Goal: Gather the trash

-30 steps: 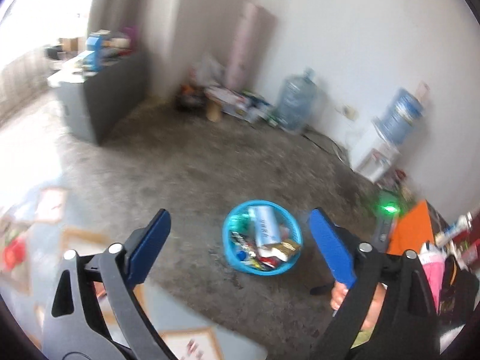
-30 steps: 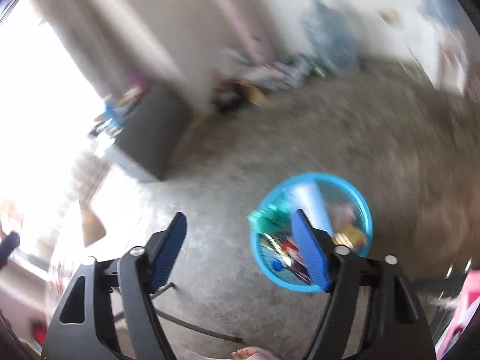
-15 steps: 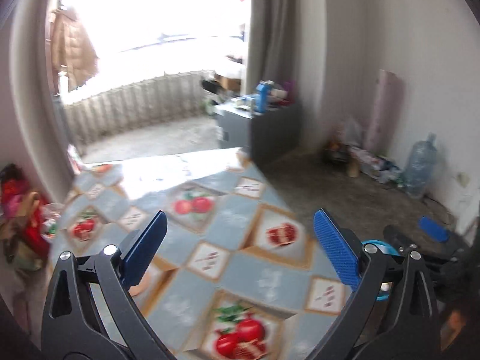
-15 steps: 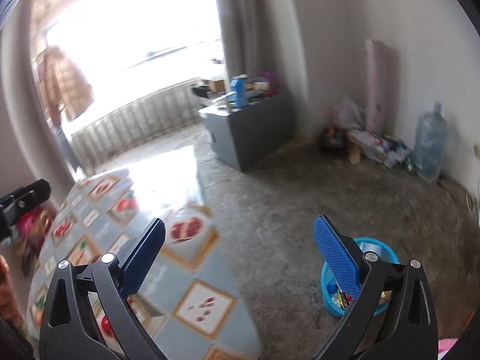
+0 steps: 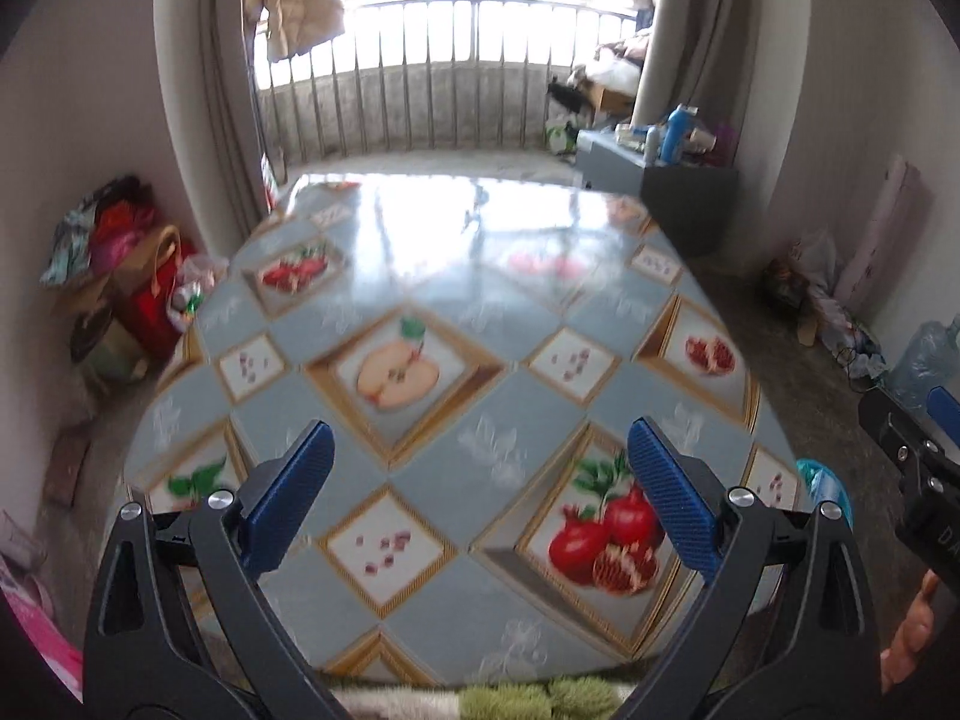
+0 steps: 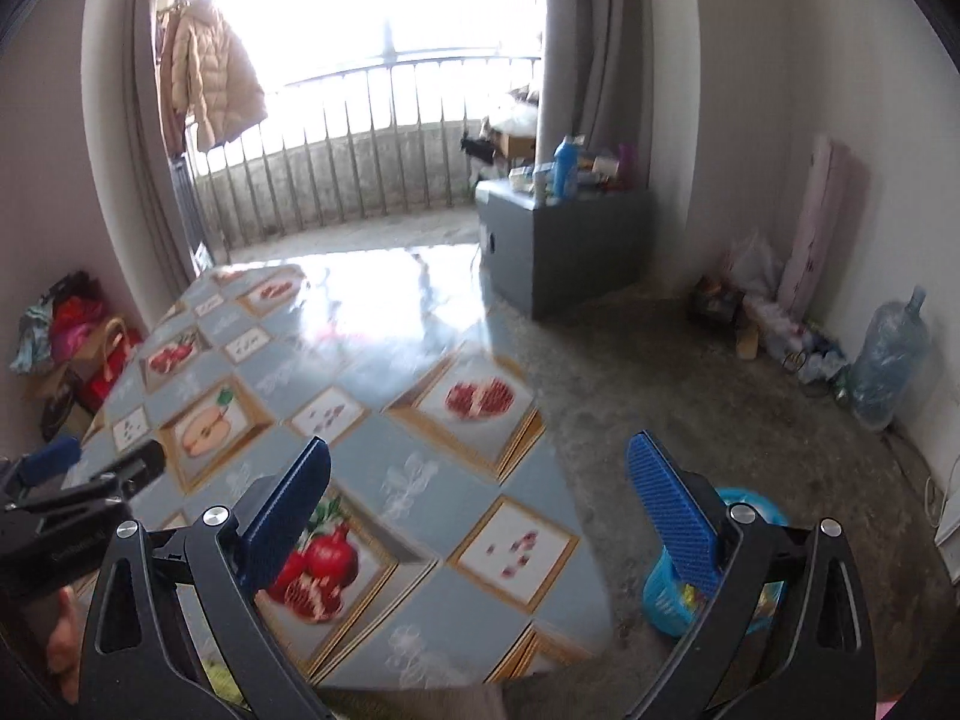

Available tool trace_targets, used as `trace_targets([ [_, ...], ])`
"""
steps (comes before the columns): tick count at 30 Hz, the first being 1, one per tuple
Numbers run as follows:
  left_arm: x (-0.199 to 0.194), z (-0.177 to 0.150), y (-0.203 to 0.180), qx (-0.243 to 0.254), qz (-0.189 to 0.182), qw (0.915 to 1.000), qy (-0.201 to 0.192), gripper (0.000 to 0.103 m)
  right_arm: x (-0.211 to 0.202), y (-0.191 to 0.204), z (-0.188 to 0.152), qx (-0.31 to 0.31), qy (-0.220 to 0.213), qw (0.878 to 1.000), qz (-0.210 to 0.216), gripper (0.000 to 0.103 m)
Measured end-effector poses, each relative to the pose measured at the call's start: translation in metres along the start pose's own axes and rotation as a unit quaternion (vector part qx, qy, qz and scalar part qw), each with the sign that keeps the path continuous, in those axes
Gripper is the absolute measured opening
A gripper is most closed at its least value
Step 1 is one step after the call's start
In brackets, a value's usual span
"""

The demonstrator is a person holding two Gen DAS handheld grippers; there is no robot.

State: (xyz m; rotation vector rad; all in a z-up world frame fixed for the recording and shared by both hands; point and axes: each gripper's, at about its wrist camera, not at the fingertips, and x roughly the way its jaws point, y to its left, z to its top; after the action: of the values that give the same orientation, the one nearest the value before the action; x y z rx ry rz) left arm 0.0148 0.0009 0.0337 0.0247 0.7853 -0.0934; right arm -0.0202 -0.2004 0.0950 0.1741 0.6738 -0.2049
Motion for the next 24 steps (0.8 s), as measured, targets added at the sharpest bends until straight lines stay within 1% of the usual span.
trace_targets([
  [2, 0.005, -0.013, 0.002, -0.004, 0.001, 0.9997, 0.026, 0.094, 0.008, 0.006, -0.017, -0.002, 0.035, 0.999, 0.010, 0.096],
  [3, 0.006, -0.018, 0.000, 0.002, 0.005, 0.9993, 0.037, 0.094, 0.012, 0.009, -0.025, -0.007, 0.055, 0.998, 0.007, 0.096],
  [6, 0.015, -0.028, -0.006, 0.024, 0.016, 0.9973, 0.068, 0.094, 0.026, 0.014, -0.047, -0.022, 0.113, 0.993, -0.014, 0.096],
  [8, 0.018, -0.029, -0.005, 0.026, 0.023, 0.9965, 0.076, 0.094, 0.032, 0.010, -0.054, -0.026, 0.133, 0.990, -0.027, 0.096],
  [11, 0.020, -0.030, -0.005, 0.027, 0.029, 0.9960, 0.080, 0.094, 0.032, 0.000, -0.059, -0.024, 0.146, 0.987, -0.057, 0.096],
  [17, 0.031, -0.031, -0.009, 0.039, 0.034, 0.9940, 0.096, 0.094, 0.030, -0.013, -0.064, -0.032, 0.159, 0.983, -0.089, 0.096],
  [21, 0.036, -0.033, -0.011, 0.047, 0.035, 0.9924, 0.109, 0.094, 0.031, -0.016, -0.066, -0.028, 0.164, 0.982, -0.093, 0.096],
  [24, 0.040, -0.028, -0.009, 0.054, 0.038, 0.9916, 0.112, 0.094, 0.033, -0.018, -0.064, -0.021, 0.163, 0.982, -0.095, 0.096],
])
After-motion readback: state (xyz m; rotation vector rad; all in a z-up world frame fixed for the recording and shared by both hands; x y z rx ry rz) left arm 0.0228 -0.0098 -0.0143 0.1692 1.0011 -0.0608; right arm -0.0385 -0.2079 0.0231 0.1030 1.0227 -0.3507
